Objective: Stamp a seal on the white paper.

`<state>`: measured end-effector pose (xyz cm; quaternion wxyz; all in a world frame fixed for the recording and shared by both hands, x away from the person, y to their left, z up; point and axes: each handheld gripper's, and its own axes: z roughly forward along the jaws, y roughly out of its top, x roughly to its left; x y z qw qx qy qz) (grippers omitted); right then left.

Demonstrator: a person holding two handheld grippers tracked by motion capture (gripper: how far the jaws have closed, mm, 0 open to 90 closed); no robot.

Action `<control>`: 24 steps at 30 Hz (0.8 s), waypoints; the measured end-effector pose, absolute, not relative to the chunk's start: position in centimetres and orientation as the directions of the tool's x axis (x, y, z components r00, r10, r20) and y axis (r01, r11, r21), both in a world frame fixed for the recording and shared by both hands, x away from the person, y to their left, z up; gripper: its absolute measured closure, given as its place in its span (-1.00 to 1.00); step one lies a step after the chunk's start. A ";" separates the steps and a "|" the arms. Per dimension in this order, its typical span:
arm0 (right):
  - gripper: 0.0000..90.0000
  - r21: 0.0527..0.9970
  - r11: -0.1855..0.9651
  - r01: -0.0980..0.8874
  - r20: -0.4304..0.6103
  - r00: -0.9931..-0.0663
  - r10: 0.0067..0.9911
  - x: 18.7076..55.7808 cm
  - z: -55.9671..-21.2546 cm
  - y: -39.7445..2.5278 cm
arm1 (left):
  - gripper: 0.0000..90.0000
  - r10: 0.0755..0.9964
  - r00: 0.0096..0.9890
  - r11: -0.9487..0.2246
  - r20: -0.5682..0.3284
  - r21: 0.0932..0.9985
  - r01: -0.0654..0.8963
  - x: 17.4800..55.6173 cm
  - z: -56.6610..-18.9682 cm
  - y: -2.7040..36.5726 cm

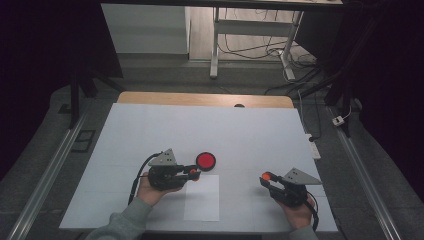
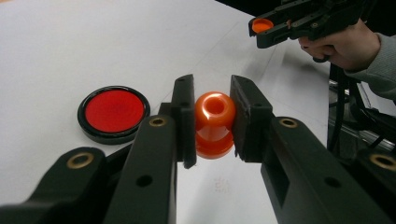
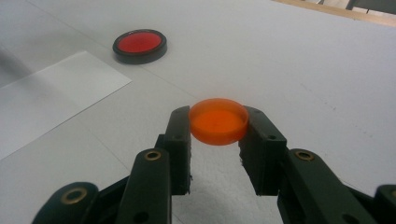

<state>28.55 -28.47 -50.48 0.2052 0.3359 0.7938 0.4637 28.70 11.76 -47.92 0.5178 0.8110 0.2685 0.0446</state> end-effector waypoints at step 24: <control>0.43 0.872 0.349 0.342 -0.016 -0.693 0.721 28.5 -50.5 -28.3 | 0.61 0.449 0.869 -0.391 -0.210 0.828 0.402 28.4 -49.8 10.4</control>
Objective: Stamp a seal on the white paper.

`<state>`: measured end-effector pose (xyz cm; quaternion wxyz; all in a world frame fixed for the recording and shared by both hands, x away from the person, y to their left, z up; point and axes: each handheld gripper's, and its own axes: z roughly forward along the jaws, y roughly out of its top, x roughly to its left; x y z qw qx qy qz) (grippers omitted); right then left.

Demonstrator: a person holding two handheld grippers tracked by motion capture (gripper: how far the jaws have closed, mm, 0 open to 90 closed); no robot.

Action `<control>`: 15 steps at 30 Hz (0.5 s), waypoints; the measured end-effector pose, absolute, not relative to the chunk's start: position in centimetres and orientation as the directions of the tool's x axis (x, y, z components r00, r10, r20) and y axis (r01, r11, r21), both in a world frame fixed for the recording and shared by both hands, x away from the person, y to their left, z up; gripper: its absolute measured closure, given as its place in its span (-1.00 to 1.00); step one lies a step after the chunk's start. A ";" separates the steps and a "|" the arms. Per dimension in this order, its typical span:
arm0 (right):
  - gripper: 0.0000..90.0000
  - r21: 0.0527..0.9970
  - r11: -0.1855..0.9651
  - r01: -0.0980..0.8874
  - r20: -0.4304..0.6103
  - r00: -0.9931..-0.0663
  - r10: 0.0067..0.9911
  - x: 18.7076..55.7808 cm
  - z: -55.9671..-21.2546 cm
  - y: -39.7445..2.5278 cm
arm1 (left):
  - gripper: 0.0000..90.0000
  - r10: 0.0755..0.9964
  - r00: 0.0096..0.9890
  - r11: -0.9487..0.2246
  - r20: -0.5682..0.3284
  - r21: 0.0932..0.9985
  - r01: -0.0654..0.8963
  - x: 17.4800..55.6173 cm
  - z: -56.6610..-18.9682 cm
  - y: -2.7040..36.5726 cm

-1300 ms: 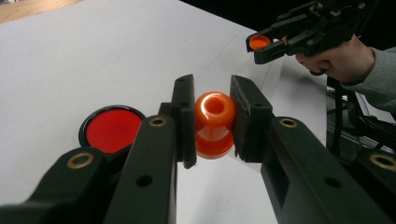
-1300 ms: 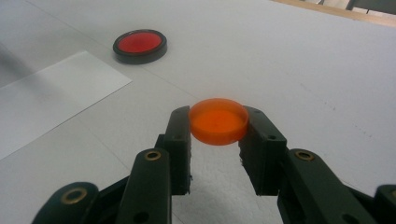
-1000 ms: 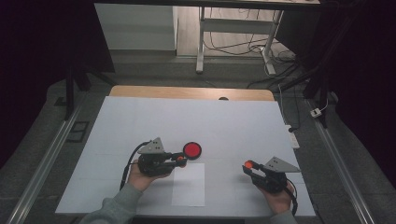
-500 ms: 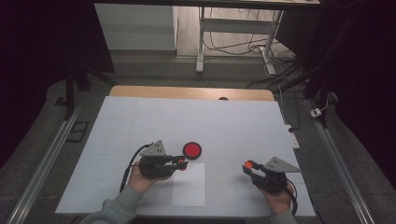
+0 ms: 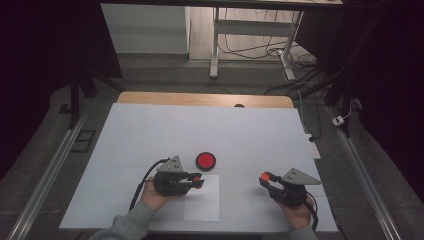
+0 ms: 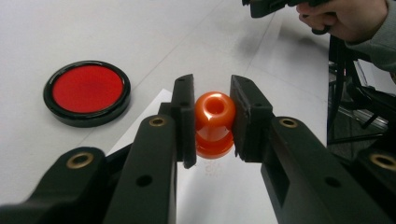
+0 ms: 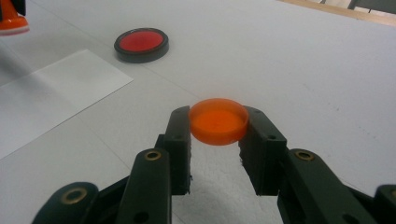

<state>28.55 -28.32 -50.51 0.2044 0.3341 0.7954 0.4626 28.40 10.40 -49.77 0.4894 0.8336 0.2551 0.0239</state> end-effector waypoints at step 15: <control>0.43 0.870 0.350 0.348 -0.013 -0.694 0.720 28.5 -50.6 -28.3 | 0.61 0.436 0.880 -0.457 -0.191 0.795 0.399 28.5 -50.9 9.2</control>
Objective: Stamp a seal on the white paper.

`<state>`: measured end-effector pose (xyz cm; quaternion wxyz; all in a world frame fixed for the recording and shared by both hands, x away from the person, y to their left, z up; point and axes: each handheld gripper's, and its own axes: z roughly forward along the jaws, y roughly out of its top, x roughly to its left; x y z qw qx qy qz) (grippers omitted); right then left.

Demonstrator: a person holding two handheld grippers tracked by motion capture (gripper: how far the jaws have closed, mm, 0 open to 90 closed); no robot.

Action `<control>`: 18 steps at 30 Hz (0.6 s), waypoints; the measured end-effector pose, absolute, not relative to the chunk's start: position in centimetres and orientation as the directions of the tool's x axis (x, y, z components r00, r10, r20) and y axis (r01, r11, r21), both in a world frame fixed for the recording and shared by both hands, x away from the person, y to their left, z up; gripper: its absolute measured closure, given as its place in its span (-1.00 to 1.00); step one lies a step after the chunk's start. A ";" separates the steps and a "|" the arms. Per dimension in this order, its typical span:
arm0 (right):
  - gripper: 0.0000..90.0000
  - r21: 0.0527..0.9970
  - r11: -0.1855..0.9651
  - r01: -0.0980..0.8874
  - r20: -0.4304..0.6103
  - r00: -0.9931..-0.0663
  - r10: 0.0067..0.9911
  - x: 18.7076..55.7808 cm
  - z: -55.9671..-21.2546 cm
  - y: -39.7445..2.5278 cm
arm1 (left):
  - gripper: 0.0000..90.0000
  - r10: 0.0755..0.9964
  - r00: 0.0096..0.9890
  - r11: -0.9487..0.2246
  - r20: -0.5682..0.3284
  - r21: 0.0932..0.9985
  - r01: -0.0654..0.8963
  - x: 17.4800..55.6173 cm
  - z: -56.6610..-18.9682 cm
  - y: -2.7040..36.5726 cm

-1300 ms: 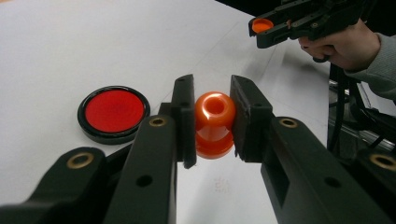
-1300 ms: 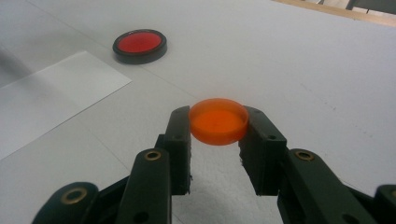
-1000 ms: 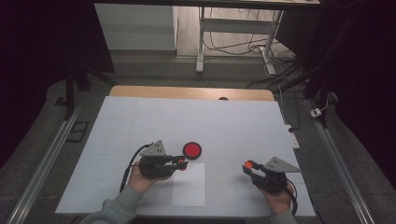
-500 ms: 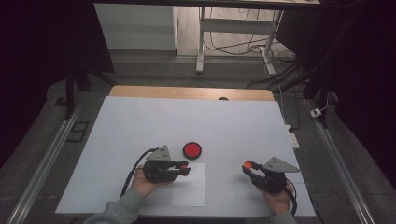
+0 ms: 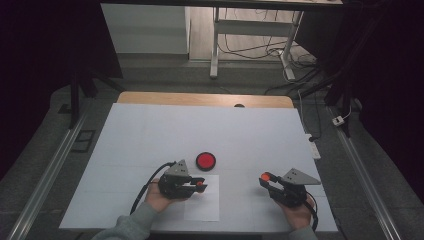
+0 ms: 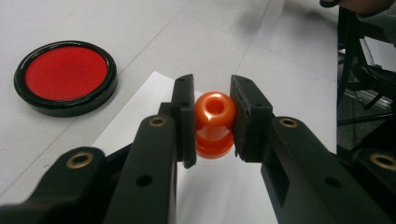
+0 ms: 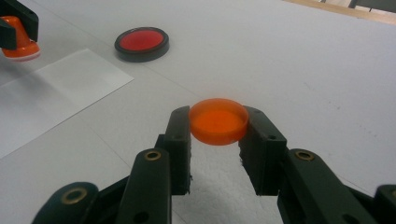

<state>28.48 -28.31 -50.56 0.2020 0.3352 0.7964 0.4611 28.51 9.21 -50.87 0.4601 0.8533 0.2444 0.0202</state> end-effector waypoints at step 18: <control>0.43 0.870 0.350 0.347 -0.013 -0.694 0.720 28.5 -50.6 -28.3 | 0.60 0.447 0.872 -0.488 -0.198 0.763 0.424 29.3 -52.0 8.5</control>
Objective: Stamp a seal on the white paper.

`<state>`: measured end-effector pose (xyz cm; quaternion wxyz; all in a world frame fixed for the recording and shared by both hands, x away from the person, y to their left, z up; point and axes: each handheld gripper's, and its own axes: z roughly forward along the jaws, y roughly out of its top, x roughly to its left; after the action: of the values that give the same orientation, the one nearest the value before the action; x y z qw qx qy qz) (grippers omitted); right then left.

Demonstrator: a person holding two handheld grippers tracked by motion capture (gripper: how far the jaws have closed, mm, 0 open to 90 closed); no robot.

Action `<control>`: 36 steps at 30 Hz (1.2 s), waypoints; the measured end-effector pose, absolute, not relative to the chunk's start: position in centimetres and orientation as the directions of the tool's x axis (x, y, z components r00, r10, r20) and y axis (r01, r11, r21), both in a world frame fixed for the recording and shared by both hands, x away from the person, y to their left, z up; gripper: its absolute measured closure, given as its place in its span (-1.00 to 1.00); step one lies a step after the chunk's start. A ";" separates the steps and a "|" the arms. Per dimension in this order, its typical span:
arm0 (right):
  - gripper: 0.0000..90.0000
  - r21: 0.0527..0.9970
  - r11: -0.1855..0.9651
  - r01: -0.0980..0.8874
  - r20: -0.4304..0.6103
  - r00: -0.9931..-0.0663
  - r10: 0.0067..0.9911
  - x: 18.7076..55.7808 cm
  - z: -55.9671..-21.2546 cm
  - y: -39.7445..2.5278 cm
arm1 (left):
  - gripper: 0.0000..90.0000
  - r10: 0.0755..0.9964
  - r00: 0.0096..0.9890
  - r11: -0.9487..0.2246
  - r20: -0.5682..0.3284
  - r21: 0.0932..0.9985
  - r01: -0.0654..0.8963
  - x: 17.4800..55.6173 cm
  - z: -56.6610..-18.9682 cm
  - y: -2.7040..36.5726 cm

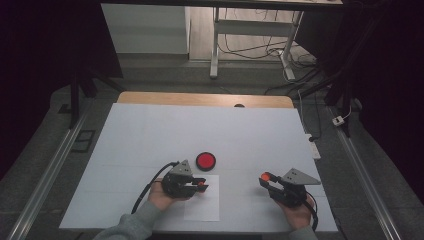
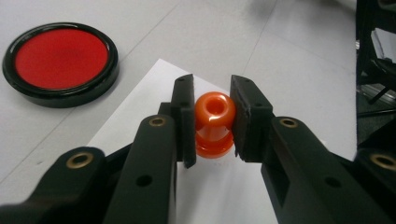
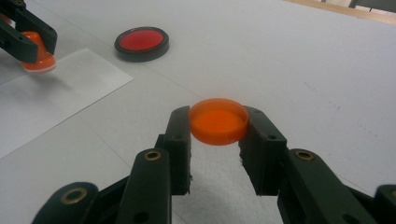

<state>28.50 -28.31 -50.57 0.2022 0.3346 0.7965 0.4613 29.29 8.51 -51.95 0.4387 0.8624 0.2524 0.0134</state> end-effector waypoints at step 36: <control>0.43 0.871 0.347 0.348 -0.008 -0.696 0.718 28.5 -50.6 -28.3 | 0.60 0.445 0.887 -0.554 -0.125 0.739 0.383 29.0 -53.0 7.3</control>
<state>28.54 -28.30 -50.63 0.1999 0.3349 0.7959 0.4631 29.04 7.32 -53.05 0.4094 0.8808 0.2350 0.0380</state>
